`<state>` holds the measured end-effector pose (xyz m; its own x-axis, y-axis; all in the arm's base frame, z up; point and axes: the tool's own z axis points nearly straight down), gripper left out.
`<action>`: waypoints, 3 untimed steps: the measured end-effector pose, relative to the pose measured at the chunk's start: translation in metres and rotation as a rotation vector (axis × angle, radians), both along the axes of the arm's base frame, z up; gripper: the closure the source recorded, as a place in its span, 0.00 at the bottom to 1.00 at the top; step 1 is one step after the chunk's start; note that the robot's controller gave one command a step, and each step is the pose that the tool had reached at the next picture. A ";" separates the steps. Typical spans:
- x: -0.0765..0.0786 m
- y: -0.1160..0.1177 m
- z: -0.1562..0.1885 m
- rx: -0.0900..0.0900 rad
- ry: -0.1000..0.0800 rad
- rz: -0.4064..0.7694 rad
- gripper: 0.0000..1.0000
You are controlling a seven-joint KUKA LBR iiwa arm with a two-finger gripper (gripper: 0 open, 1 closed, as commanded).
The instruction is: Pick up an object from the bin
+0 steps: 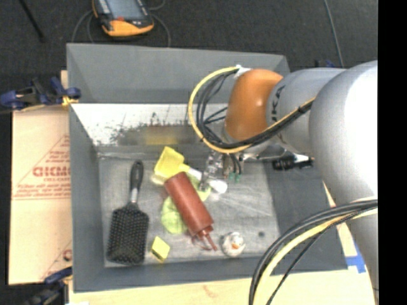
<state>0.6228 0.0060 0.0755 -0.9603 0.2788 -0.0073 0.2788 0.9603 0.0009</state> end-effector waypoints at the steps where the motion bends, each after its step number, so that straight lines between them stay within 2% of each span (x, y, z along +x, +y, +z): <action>1: -0.002 0.000 0.006 0.000 0.005 0.000 1.00; 2: -0.002 0.000 0.026 0.001 0.008 0.001 1.00; 3: 0.000 0.000 0.040 0.001 0.000 0.002 1.00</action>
Offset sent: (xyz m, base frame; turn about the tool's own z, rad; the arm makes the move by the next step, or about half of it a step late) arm 0.0001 -0.0001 0.0550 0.0000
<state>0.6230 0.0056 0.1159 -0.9608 0.2770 -0.0068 0.2770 0.9609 0.0021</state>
